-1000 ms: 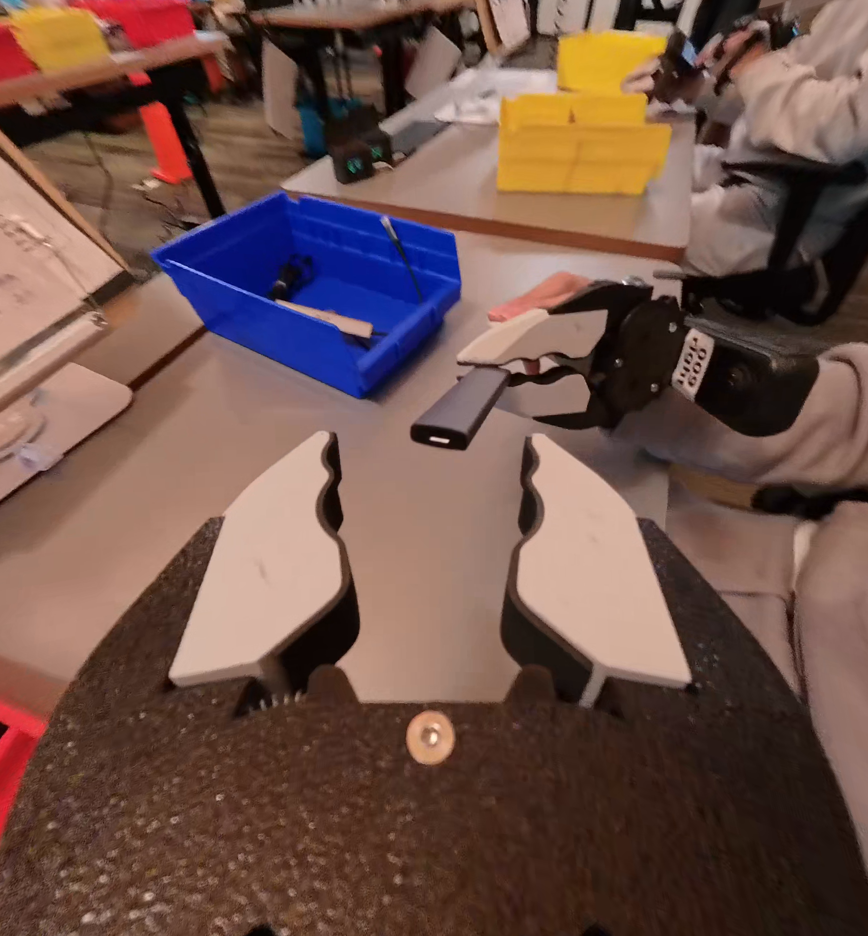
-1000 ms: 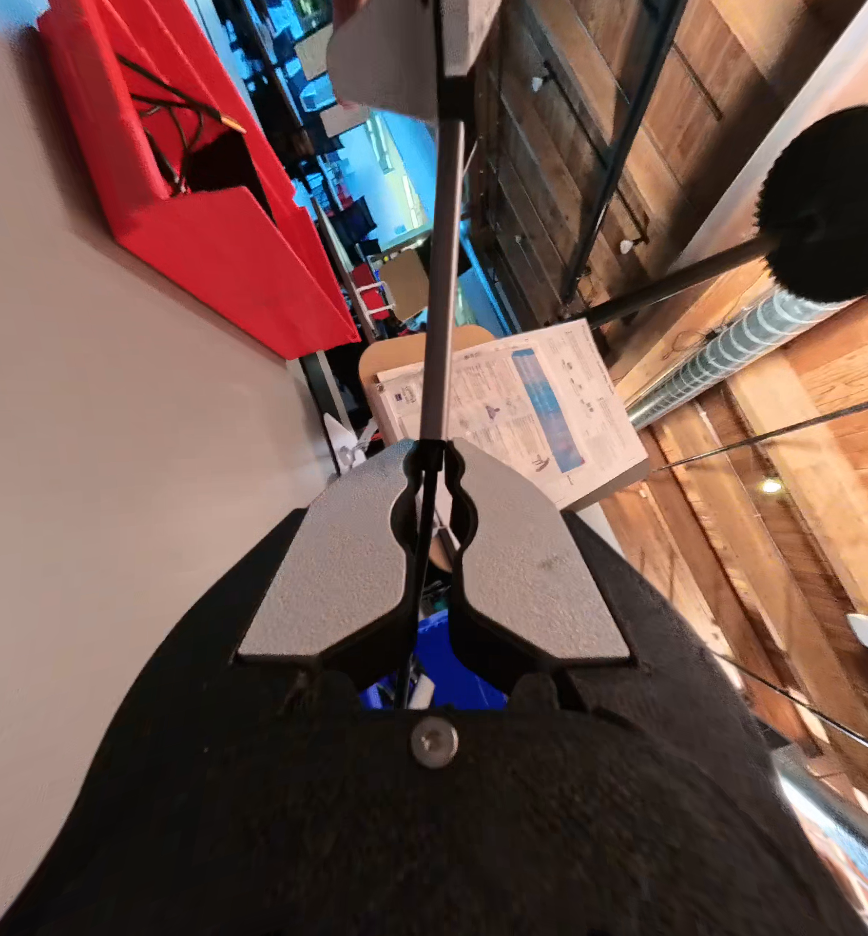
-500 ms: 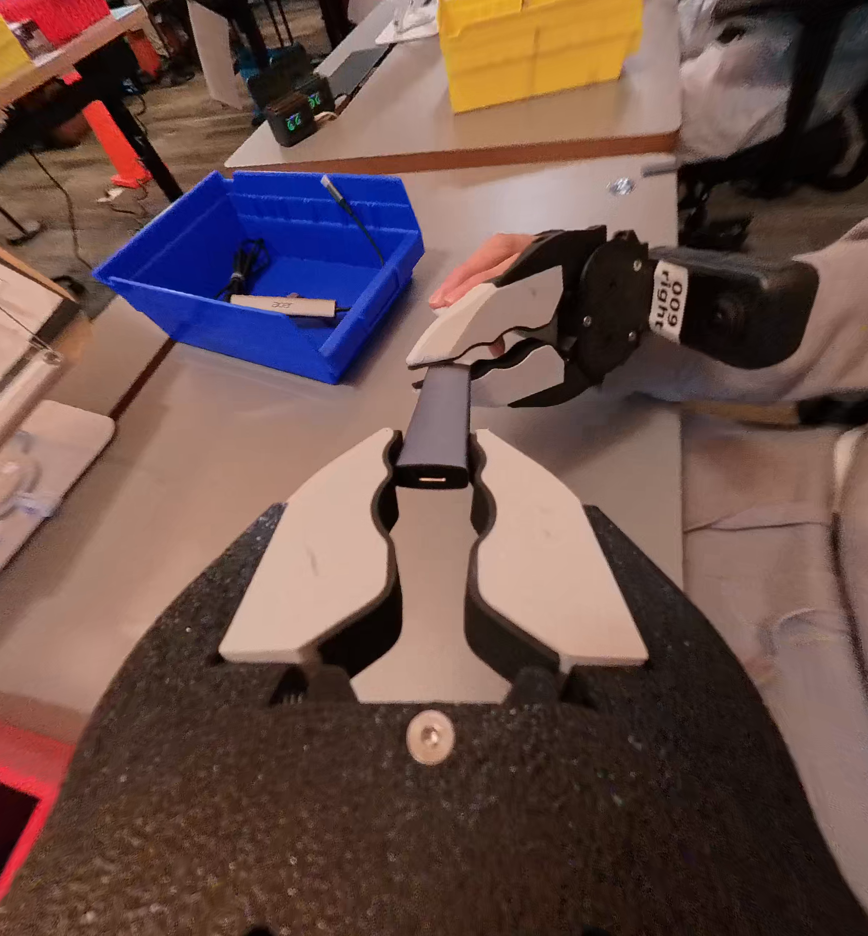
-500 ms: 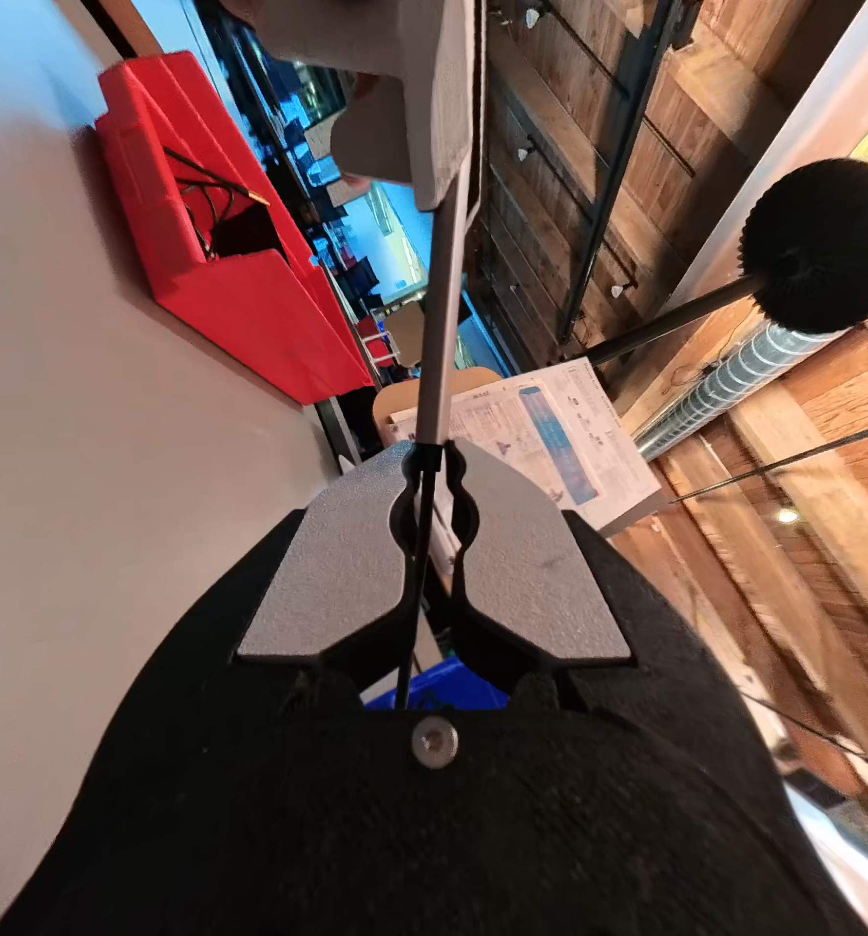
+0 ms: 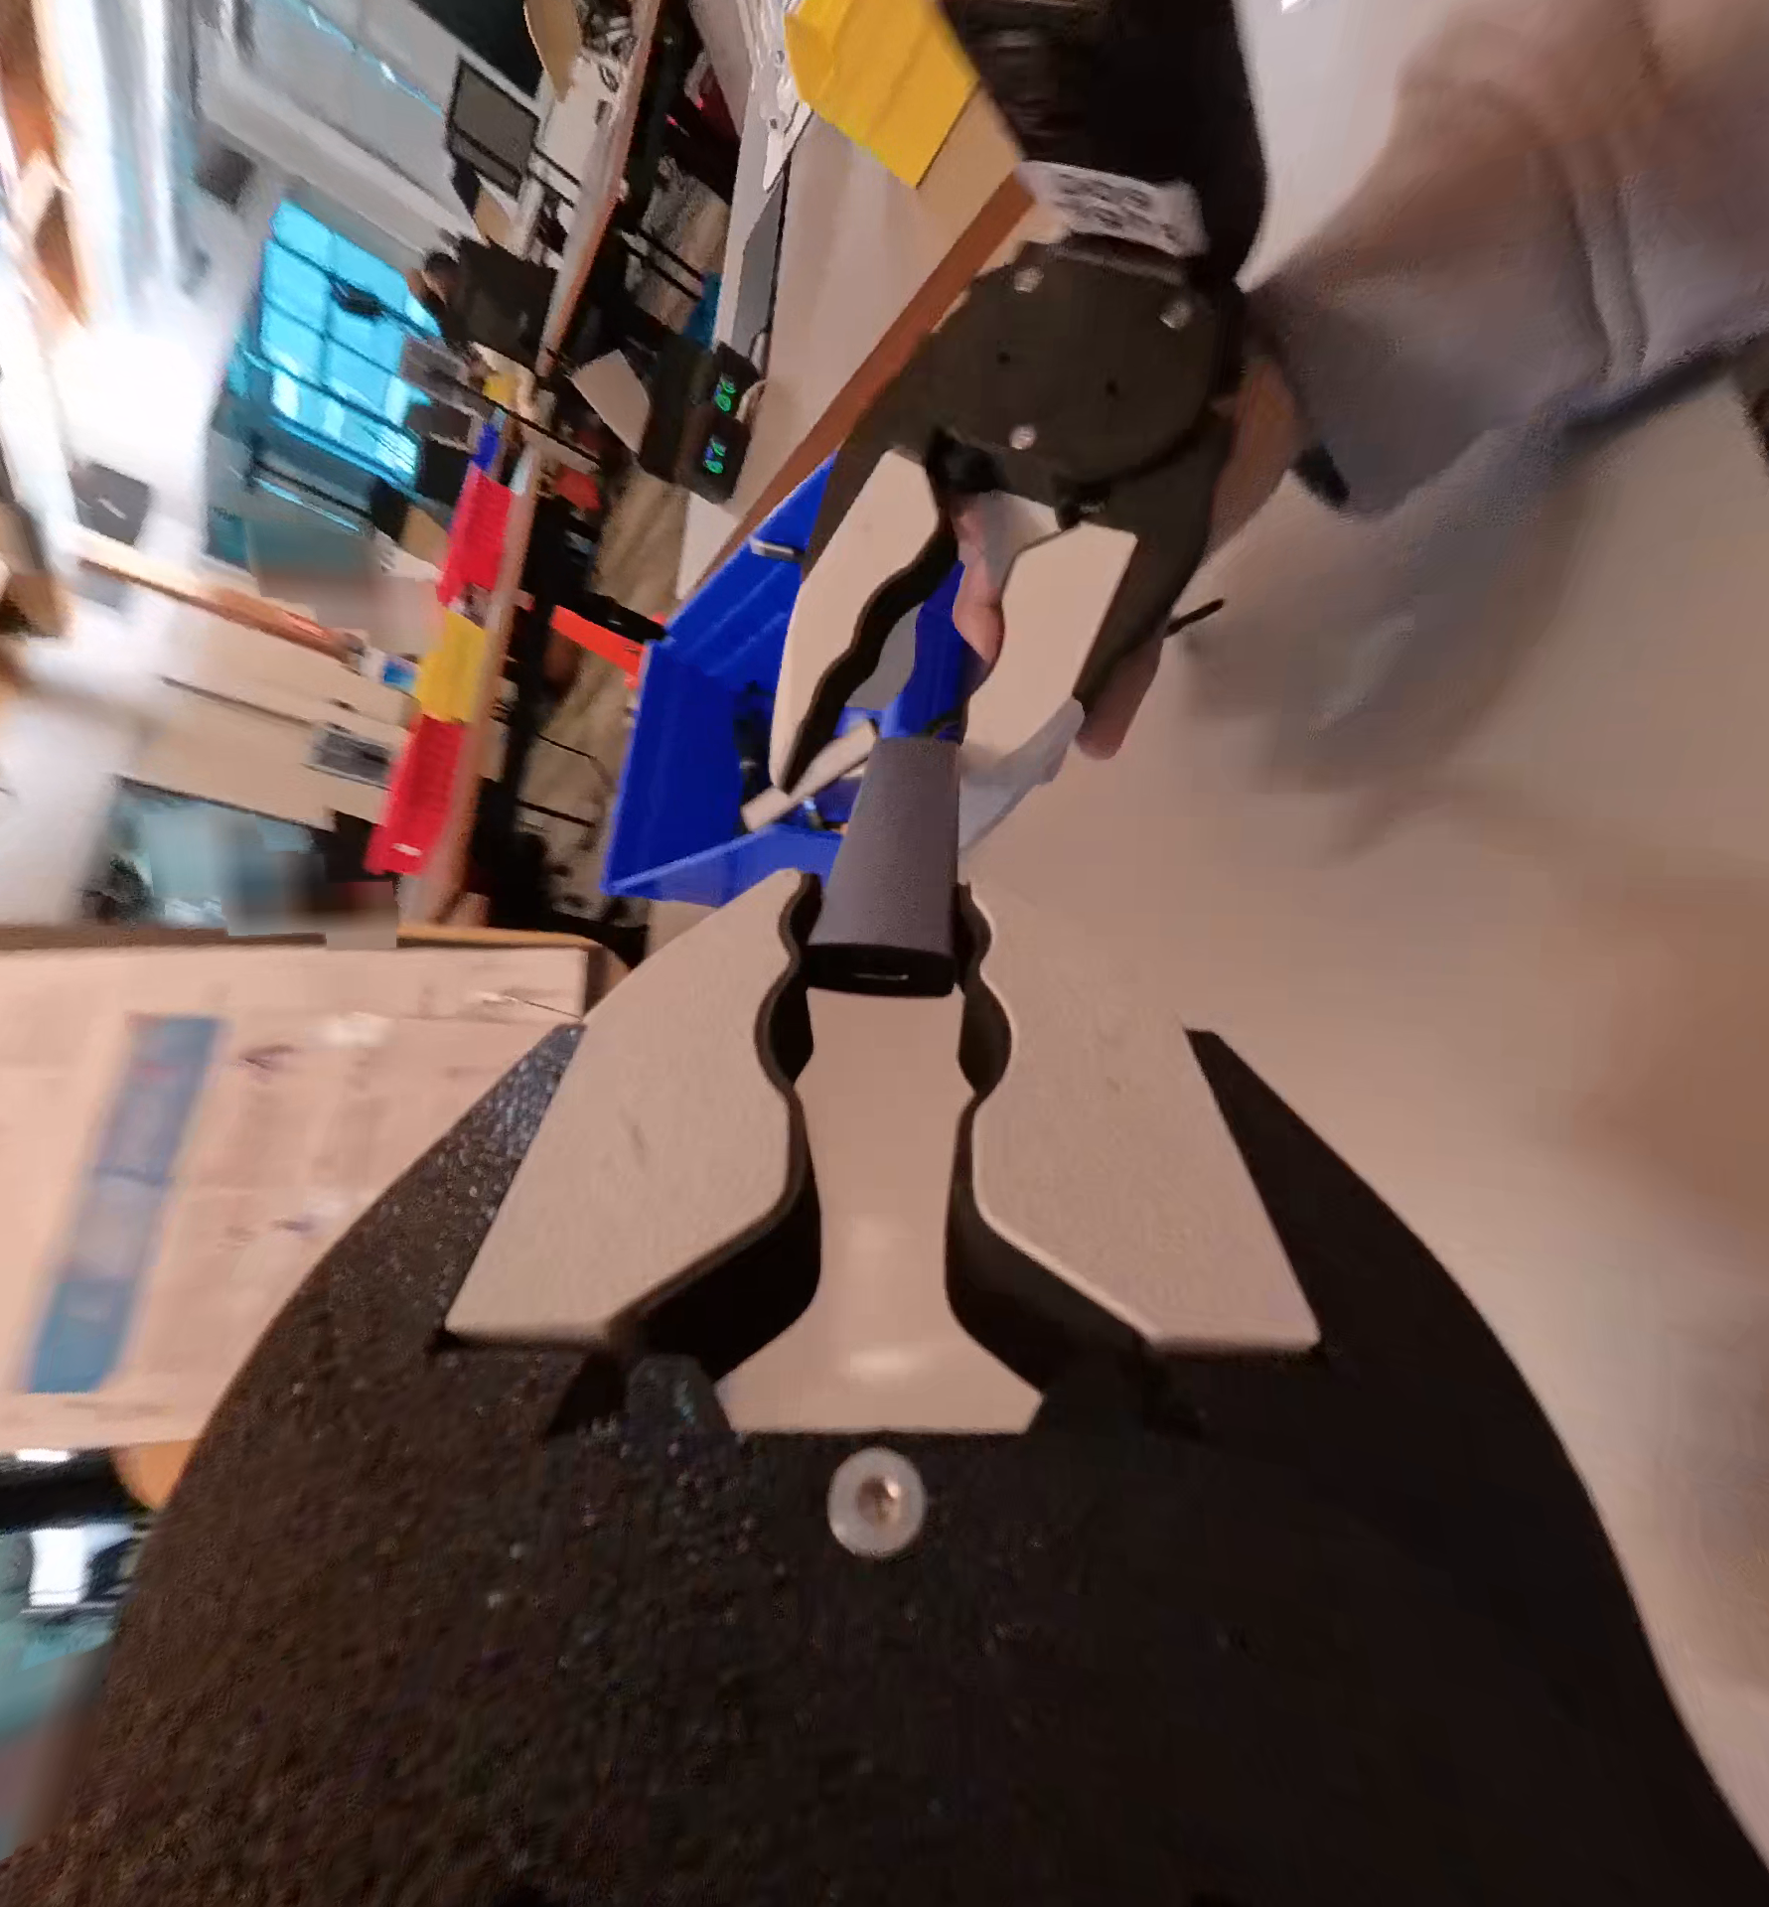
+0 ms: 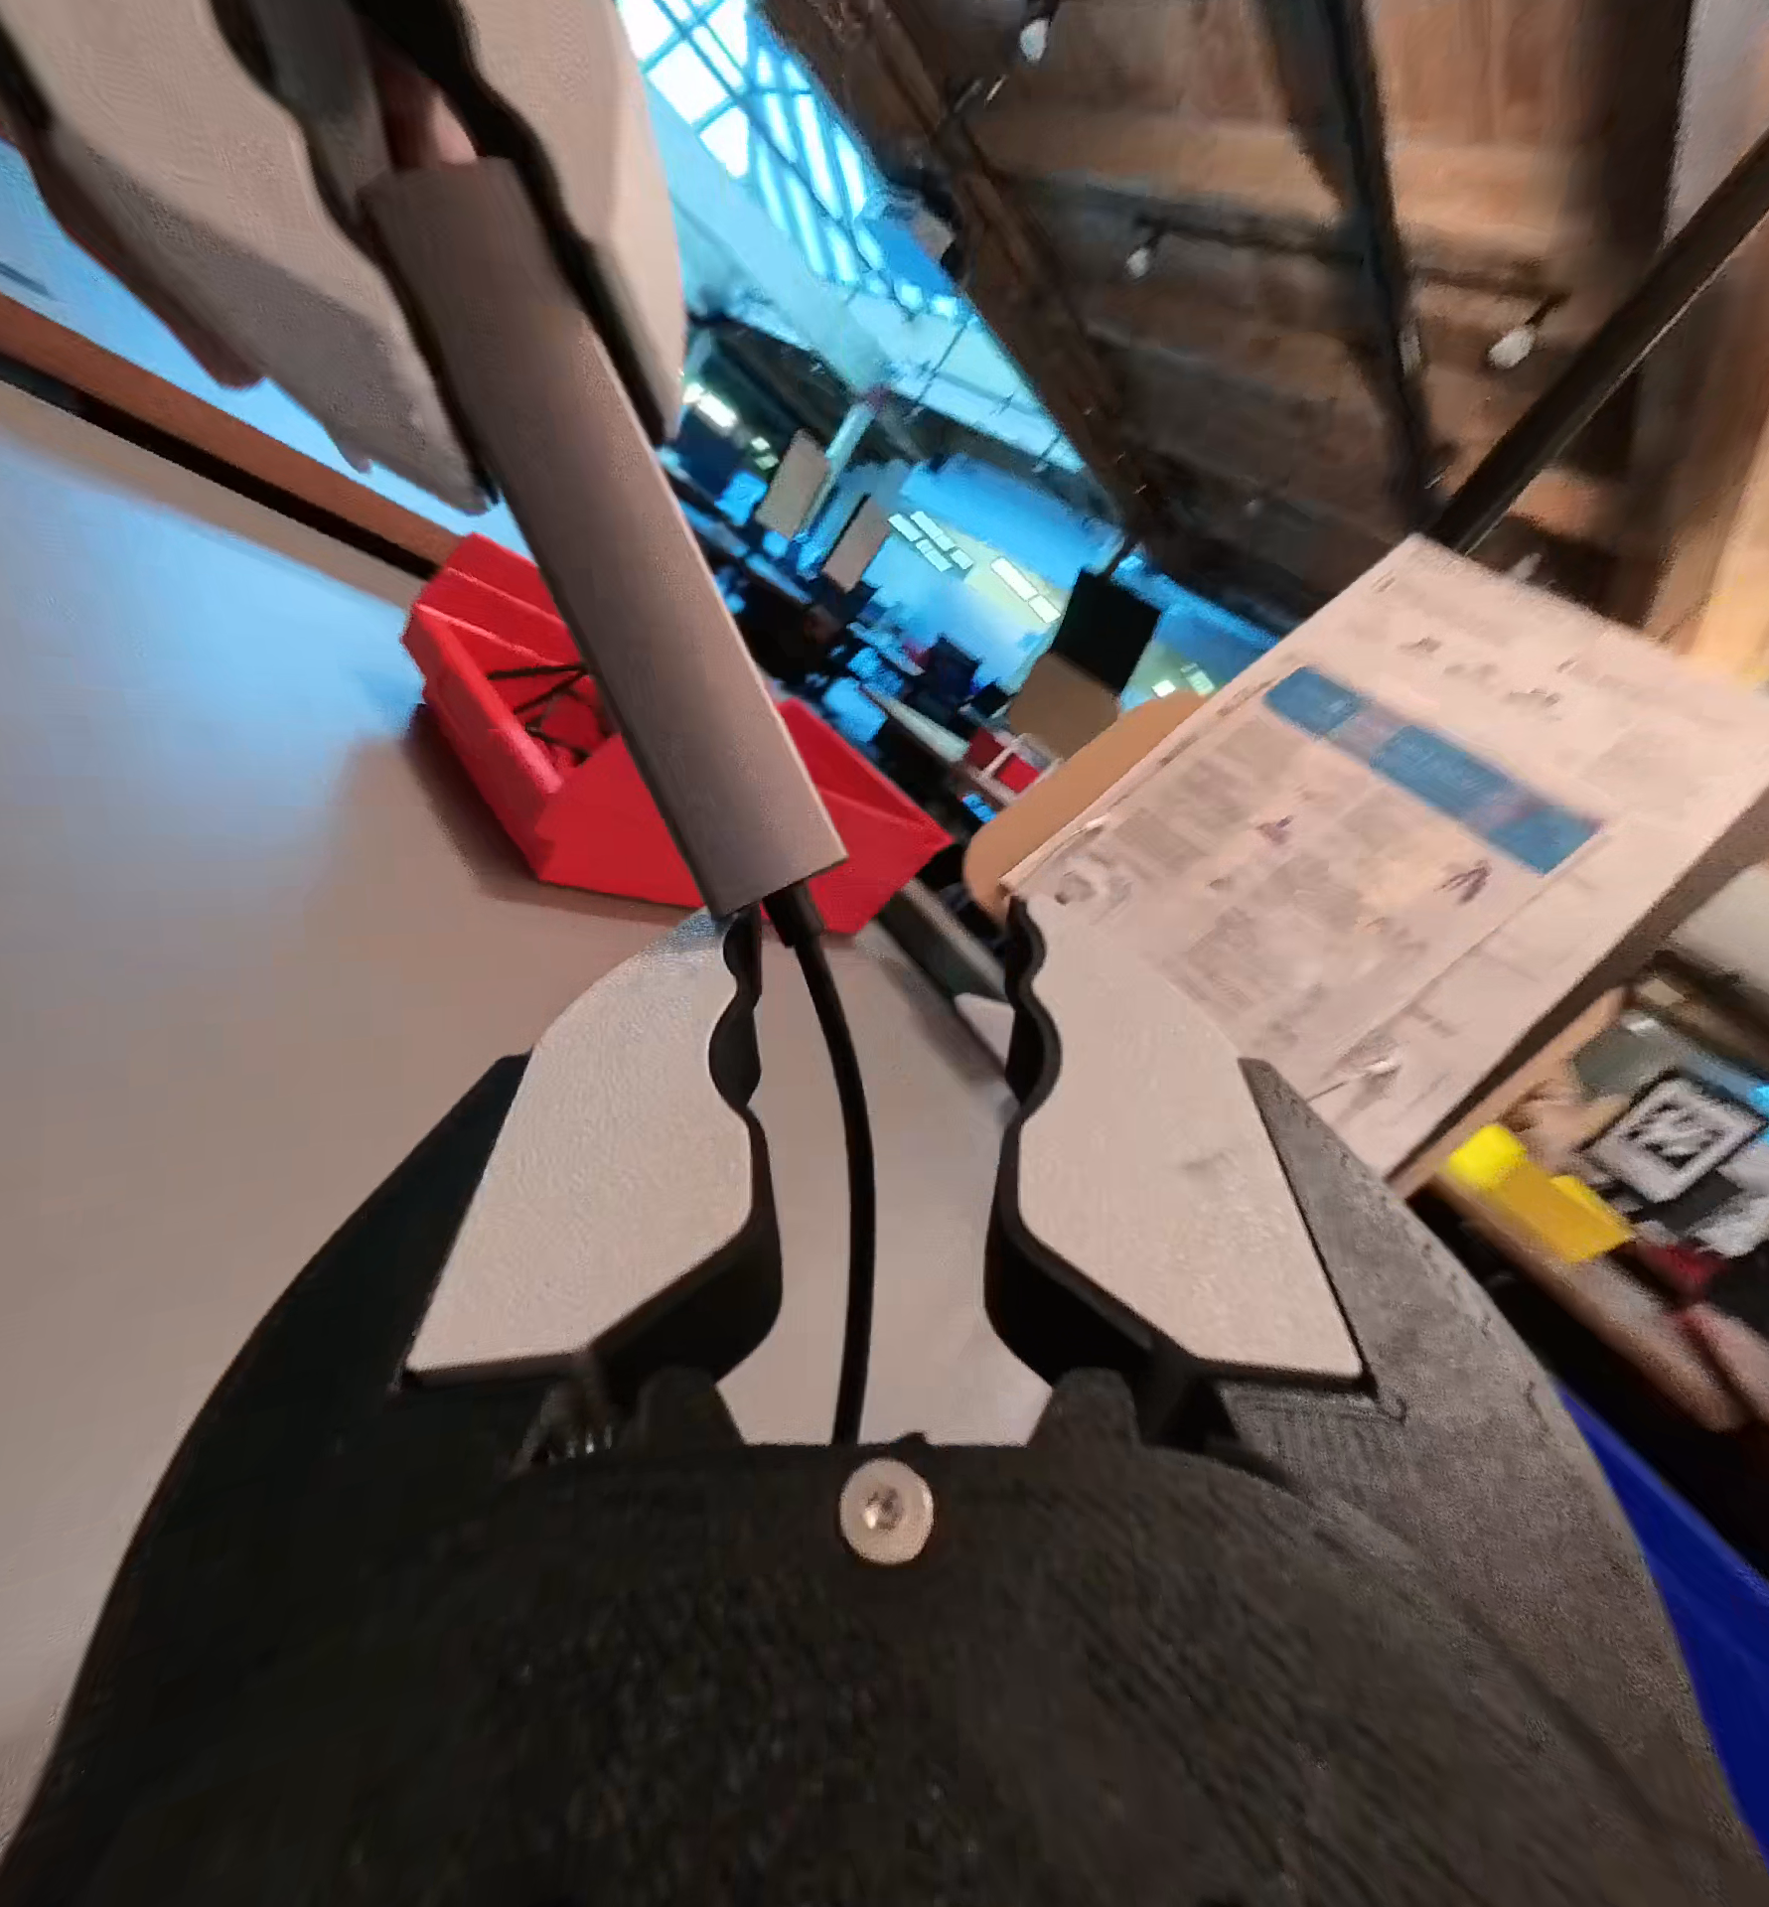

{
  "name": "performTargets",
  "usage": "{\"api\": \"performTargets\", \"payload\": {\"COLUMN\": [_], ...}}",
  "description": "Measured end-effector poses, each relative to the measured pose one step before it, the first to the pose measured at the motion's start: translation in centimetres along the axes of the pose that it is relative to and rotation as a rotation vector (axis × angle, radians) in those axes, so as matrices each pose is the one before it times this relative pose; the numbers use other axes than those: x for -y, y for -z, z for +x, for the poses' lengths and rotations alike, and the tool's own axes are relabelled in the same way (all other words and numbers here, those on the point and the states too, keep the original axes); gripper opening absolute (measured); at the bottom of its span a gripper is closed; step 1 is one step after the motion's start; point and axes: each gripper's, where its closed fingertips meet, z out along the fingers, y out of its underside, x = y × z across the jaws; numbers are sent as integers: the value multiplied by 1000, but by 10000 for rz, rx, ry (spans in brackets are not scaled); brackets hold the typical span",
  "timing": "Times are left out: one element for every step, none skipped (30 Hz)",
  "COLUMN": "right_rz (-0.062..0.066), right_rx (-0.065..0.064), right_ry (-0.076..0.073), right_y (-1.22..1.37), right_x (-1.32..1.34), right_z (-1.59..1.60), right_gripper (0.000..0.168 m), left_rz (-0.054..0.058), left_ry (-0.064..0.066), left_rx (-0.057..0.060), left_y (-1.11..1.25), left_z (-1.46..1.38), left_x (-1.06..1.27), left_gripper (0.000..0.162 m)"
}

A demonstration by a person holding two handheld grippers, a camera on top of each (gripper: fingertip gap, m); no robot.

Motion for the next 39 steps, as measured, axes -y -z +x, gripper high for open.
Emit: {"api": "performTargets", "payload": {"right_rz": [-196,-54,149,179,144,180,213,218,137,38,-54,-164,-352,-499,-433,-227,-99,-56,-63,-8,52,88,48,41,23,-10,-64,-105,-131,-139,27,27,-47,-159,-221,-433,-789,-583,-131], "right_rx": [471,777,763,428,364,395,323,363,274,145,-220,-428,-353,-176,-89,-137,124,278,-177,-455,-533,-403,-113,-218,-441,-342,-107,-166,-259,-223,-21,4,-92,-129,-242,-535,-570,-460,-502], "right_ry": [-417,-379,-333,-191,-176,-284,-304,-274,-217,30,385,530,425,303,249,250,228,78,77,224,212,101,204,518,705,636,486,387,346,303,209,103,134,276,320,385,549,552,496], "right_y": [96,220,342,348,332,298,272,280,263,252,218,132,-19,-145,-267,-330,-351,-380,-372,-230,-132,-117,-161,-216,-179,-160,-152,-111,-8,76,106,102,44,-27,-90,-145,-190,-105,66], "right_x": [-157,49,366,456,441,503,562,605,542,478,402,211,-166,-560,-646,-478,-387,-368,-254,-67,34,89,26,71,156,145,41,-44,-133,-154,140,227,198,64,-27,-258,-773,-611,-122], "right_z": [-188,-637,-711,-347,-291,-338,-280,-374,-267,-164,223,471,417,184,-27,-38,-439,-659,71,515,611,408,-77,-73,175,99,-166,-21,196,263,74,118,223,162,211,543,596,459,471], "right_gripper": [44,50,53,51,51,52,55,54,55,51,49,49,49,50,55,58,54,51,55,49,39,32,35,42,46,44,43,41,40,29,28,28,27,26,26,26,26,26,25], "left_rz": [-109,-200,-304,-226,-22,77,12,-42,-58,-40,40,94,107,129,144,151,146,126,76,70,108,87,57,59,87,56,7,52,64,22,70,122,74,-18,-139,-117,89,158,48], "left_ry": [-794,-837,-833,-767,-672,-581,-663,-855,-870,-762,-666,-544,-352,-163,-14,109,171,176,202,261,305,368,458,494,493,515,487,394,374,404,339,258,265,381,645,1054,1461,1782,2068], "left_rx": [290,324,258,251,317,277,247,216,170,149,128,114,89,60,16,-3,28,-15,-81,-39,26,44,36,62,45,-40,-59,-59,-133,-159,-75,-13,-8,-69,-127,-118,-204,-202,-17], "left_y": [-44,-5,61,80,113,94,54,19,-19,-35,-59,-73,-82,-95,-107,-117,-147,-143,-150,-112,-67,-19,5,32,21,-6,-33,8,17,33,70,138,146,157,149,131,110,123,61], "left_z": [104,-3,-53,-93,-167,-119,-58,11,92,129,211,245,226,184,128,71,-36,-35,37,9,-59,-78,-110,-170,-169,-92,-69,-74,-4,35,-82,-175,-247,-242,-209,-239,-122,-137,-372], "left_x": [270,138,-79,-56,163,263,173,52,3,1,49,62,39,58,87,133,148,130,75,100,141,99,36,23,61,23,-27,39,45,-10,37,78,-18,-220,-451,-505,-293,-228,-350], "left_gripper": [24,24,24,24,24,24,24,24,24,24,24,24,24,24,24,24,24,24,24,24,24,24,23,23,23,23,23,23,23,23,23,23,23,23,24,24,33,41,47]}}
